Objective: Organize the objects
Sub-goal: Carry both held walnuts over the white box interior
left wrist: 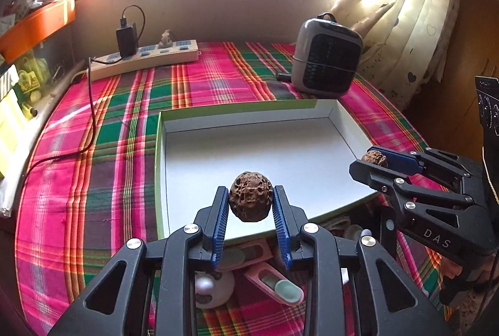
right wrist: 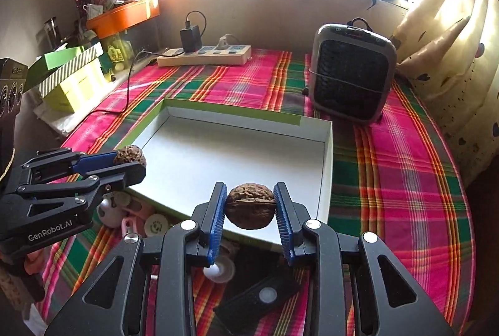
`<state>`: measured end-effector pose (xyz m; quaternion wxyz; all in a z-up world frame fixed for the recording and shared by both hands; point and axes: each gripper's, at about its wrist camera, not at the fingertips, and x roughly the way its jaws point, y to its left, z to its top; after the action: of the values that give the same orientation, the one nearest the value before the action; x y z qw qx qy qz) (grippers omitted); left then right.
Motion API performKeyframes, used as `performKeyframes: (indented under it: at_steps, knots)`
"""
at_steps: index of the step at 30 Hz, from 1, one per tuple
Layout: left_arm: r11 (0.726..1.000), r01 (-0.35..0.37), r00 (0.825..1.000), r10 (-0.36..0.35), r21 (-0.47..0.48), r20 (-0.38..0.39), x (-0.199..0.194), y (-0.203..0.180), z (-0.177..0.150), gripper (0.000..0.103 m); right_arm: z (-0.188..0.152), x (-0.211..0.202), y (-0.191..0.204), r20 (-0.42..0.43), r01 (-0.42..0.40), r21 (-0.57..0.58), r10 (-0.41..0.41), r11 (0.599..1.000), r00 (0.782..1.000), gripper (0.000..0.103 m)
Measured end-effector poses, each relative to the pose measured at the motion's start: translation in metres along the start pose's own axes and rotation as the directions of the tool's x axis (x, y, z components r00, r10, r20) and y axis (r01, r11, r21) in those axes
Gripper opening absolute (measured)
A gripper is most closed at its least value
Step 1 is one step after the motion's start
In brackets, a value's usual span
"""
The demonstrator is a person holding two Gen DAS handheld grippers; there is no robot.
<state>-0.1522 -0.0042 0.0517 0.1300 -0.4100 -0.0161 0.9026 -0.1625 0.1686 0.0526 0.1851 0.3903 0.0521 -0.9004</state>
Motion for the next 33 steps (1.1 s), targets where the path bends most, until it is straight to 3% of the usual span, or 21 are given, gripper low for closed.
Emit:
performKeyframes:
  at_steps: [14, 33]
  knots:
    - [0.999, -0.033, 0.997, 0.031, -0.026, -0.064, 0.037, 0.016, 0.003, 0.026, 0.011, 0.046, -0.012, -0.096, 0.02, 0.015, -0.019, 1.0, 0.995, 0.032]
    - [0.998, -0.06, 0.996, 0.059, -0.018, -0.071, 0.044, 0.017, 0.003, 0.026, 0.007, 0.06, -0.014, -0.117, 0.053, 0.001, -0.053, 0.999, 0.992, 0.032]
